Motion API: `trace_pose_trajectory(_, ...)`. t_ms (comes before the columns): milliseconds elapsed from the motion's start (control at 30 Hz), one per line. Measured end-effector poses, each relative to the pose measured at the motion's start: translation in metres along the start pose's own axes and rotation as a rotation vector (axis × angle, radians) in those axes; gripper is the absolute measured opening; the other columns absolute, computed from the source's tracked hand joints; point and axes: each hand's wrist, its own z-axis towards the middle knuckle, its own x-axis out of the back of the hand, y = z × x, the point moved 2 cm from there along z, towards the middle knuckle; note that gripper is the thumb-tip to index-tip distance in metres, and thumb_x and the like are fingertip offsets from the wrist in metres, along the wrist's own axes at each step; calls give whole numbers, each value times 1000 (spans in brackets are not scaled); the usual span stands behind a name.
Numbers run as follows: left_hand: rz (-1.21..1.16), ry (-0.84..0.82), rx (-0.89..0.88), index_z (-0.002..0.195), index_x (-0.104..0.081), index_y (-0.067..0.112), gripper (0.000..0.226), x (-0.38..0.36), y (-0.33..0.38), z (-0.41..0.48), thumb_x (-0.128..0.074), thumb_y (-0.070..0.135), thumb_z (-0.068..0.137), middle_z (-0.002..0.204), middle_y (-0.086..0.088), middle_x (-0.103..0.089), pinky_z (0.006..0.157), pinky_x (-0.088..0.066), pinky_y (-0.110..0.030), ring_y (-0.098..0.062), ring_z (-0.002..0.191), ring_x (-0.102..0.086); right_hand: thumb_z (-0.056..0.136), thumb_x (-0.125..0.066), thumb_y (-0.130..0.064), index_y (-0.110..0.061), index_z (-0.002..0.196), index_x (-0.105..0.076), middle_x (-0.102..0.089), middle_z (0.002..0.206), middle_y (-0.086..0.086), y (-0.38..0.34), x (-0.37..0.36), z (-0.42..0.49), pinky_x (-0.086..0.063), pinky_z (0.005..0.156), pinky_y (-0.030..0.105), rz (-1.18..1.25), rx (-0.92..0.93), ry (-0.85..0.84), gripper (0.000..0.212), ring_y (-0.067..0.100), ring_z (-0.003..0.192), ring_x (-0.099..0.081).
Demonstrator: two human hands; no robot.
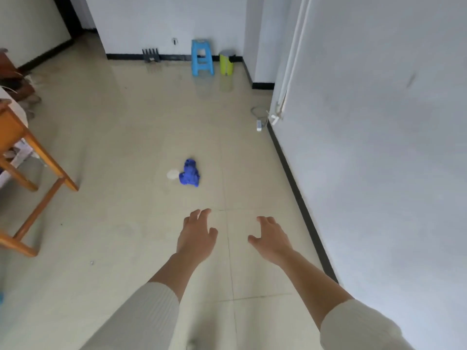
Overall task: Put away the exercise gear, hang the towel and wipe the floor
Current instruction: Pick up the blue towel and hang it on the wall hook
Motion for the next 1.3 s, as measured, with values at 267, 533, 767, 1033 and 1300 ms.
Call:
trace_pose_trajectory(267, -31, 71, 58, 147, -30, 21, 55, 74, -93, 204, -46, 23, 94, 150, -1, -31, 102, -40, -36, -21, 134, -31, 90, -52, -35, -15, 145, -32, -38, 144, 5, -136, -7, 218, -40, 103, 43, -1, 61, -27, 62, 25, 129, -41)
trace_pose_trajectory(533, 31, -3, 62, 146, -31, 21, 54, 145, -160, 392, -46, 27, 95, 148, -1, -34, 98, -41, -35, -20, 133, -33, 90, -53, -36, -16, 145, -32, -38, 143, 4, -254, -10, 390, -39, 103, 40, 29, 14, -79, 63, 24, 129, -41)
trace_pose_trajectory(767, 51, -66, 29, 144, -32, 21, 54, 164, -198, 534, -48, 28, 94, 143, -3, -39, 96, -39, -33, -23, 129, -36, 90, -53, -34, -15, 136, -40, -42, 135, 5, -313, -13, 529, -39, 94, 38, -8, 20, -101, 51, 25, 122, -44)
trace_pose_trajectory(1033, 97, -186, 107, 149, -22, 18, 62, 144, -259, 740, -48, 28, 94, 143, -4, -41, 96, -41, -37, -25, 129, -36, 89, -52, -31, -13, 133, -42, -44, 133, 6, -343, -44, 736, -40, 95, 38, 0, -67, -214, 48, 26, 120, -45)
trace_pose_trajectory(1300, 119, -299, 186, 147, -28, 20, 56, 74, -327, 899, -46, 28, 95, 134, -4, -50, 97, -43, -37, -23, 129, -38, 93, -50, -29, -14, 132, -43, -48, 131, 4, -333, -111, 902, -39, 94, 35, -7, -158, -290, 43, 24, 118, -46)
